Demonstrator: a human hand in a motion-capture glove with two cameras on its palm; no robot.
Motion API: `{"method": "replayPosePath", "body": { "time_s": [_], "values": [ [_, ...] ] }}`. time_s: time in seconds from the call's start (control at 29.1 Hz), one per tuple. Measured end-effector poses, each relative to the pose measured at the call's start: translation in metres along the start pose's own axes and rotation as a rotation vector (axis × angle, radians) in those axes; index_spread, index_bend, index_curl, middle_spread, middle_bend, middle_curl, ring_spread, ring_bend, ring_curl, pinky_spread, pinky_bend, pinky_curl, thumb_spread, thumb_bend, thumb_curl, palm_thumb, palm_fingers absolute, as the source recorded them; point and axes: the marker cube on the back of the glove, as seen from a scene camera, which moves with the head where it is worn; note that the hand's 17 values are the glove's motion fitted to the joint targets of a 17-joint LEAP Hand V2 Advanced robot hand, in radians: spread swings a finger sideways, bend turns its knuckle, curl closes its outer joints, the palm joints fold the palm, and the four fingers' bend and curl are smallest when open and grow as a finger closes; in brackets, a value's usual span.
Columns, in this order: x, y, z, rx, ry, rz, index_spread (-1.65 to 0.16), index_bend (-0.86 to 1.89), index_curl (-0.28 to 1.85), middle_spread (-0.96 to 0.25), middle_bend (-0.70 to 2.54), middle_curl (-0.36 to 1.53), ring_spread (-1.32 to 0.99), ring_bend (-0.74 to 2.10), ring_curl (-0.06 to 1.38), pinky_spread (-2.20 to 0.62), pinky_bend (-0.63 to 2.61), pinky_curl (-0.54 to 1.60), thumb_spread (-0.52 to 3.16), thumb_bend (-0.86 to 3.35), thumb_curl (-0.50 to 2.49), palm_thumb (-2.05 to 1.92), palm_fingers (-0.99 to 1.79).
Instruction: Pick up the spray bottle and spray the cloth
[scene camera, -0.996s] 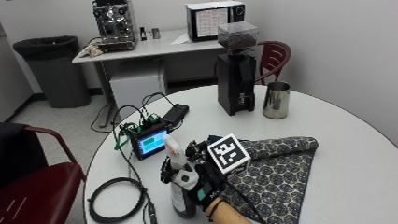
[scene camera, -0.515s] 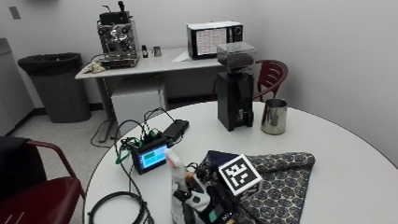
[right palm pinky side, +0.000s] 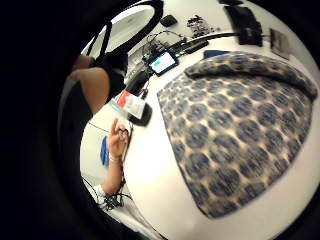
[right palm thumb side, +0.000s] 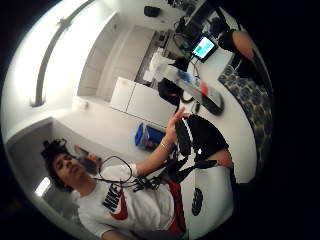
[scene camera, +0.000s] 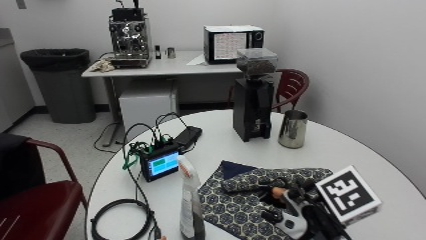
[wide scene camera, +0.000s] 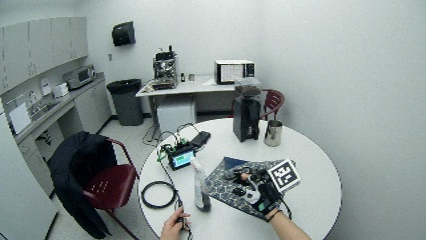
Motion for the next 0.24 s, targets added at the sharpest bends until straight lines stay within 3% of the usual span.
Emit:
{"method": "replayPosePath", "body": {
  "time_s": [0.1, 0.24],
  "values": [
    [0.014, 0.024, -0.026, 0.021, 0.044, 0.015, -0.3, 0.1, 0.28, -0.09, 0.42, 0.46, -0.09, 0.54, 0.41, 0.11, 0.24, 0.35, 1.05, -0.02, 0.52, 0.78, 0.88],
    [0.037, 0.033, -0.046, 0.031, 0.173, -0.091, -0.29, 0.13, 0.28, -0.08, 0.42, 0.45, -0.08, 0.51, 0.4, 0.11, 0.21, 0.35, 1.07, -0.02, 0.5, 0.77, 0.93]
  ]
}}
